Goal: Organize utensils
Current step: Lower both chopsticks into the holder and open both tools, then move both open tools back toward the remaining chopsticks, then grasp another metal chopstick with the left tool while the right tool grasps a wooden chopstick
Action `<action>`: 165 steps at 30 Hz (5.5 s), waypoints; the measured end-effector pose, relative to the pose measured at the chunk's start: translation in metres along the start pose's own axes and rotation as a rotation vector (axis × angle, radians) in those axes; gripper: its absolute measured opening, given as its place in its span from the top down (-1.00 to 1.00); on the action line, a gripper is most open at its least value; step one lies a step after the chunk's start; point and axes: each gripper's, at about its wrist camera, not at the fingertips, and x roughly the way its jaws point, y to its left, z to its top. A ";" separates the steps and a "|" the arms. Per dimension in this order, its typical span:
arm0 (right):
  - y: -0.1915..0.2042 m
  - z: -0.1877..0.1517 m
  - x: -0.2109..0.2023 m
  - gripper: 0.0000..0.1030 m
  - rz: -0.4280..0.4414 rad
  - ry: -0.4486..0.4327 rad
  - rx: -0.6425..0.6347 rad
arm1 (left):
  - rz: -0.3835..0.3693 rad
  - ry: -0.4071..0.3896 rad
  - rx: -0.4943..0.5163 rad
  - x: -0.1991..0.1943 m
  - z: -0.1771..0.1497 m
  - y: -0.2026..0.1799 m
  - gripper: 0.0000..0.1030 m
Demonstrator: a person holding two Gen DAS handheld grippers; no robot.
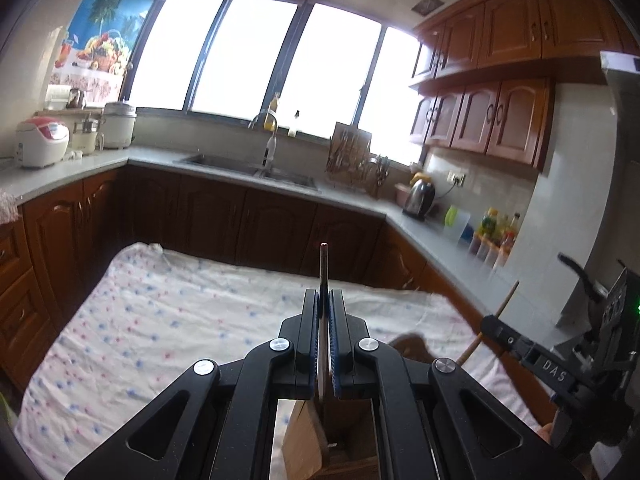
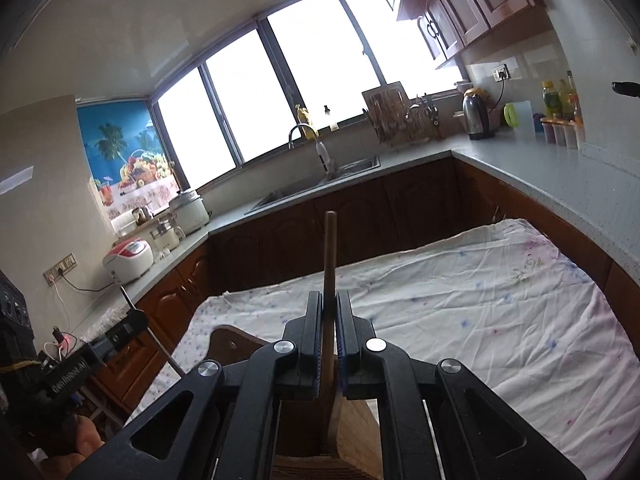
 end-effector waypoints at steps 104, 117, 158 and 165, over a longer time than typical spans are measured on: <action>0.019 -0.186 -0.069 0.88 -0.137 0.540 -0.162 | 0.118 0.484 -0.007 -0.159 -0.087 0.008 -0.49; -0.018 -0.153 -0.096 0.74 -0.029 0.443 0.005 | 0.109 0.548 0.034 -0.126 -0.096 0.001 -0.48; 0.011 -0.172 -0.041 0.82 -0.036 0.583 -0.183 | 0.073 0.675 0.313 -0.081 -0.109 -0.034 0.52; 0.010 -0.172 -0.042 0.82 -0.033 0.582 -0.177 | 0.050 0.721 0.314 -0.083 -0.109 -0.034 0.72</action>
